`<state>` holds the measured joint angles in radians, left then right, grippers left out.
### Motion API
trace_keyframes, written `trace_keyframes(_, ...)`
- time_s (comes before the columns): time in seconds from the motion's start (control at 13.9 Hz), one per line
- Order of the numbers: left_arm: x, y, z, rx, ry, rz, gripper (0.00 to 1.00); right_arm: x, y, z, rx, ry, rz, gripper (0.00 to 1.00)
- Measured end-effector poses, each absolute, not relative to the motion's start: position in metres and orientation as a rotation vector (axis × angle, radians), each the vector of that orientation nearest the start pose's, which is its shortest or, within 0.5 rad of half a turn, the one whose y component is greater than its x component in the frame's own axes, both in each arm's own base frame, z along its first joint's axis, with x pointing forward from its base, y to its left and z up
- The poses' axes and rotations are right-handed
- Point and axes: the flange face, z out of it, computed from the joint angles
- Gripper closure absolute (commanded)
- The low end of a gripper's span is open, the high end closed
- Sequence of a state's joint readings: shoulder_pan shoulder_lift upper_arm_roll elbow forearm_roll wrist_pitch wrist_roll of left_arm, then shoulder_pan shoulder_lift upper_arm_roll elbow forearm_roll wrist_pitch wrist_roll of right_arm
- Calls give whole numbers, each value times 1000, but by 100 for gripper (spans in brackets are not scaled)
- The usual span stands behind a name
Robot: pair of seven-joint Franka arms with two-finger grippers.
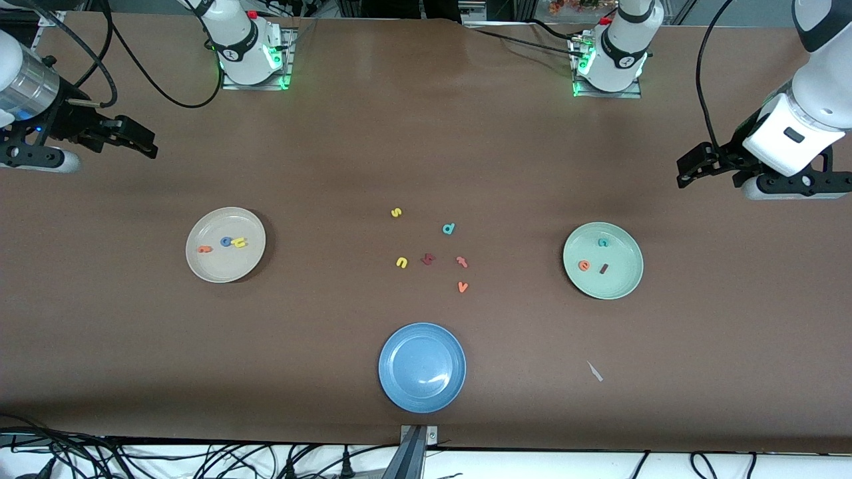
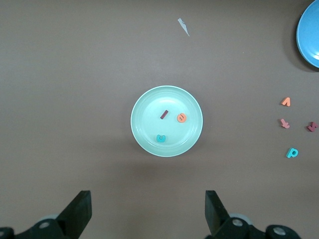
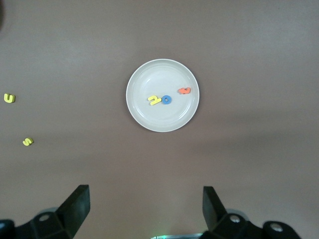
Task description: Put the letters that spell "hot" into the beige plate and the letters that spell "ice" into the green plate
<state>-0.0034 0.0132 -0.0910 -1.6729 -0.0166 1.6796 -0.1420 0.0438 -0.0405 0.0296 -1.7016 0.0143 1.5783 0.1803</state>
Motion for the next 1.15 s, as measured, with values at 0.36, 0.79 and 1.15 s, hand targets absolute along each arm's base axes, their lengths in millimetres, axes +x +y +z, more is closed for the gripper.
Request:
trace_keyframes(0.36,568,-33,588,-3158,-129,-12,0,537,42,586,-3132,168,130,0)
trace_keyframes(0.79,560,-34,589,-3151,-122,93,0,537,44,586,-3132,166,128,0)
trace_keyframes(1.15,559,-36,591,-3151,-115,89,0,537,44,586,-3132,167,128,0)
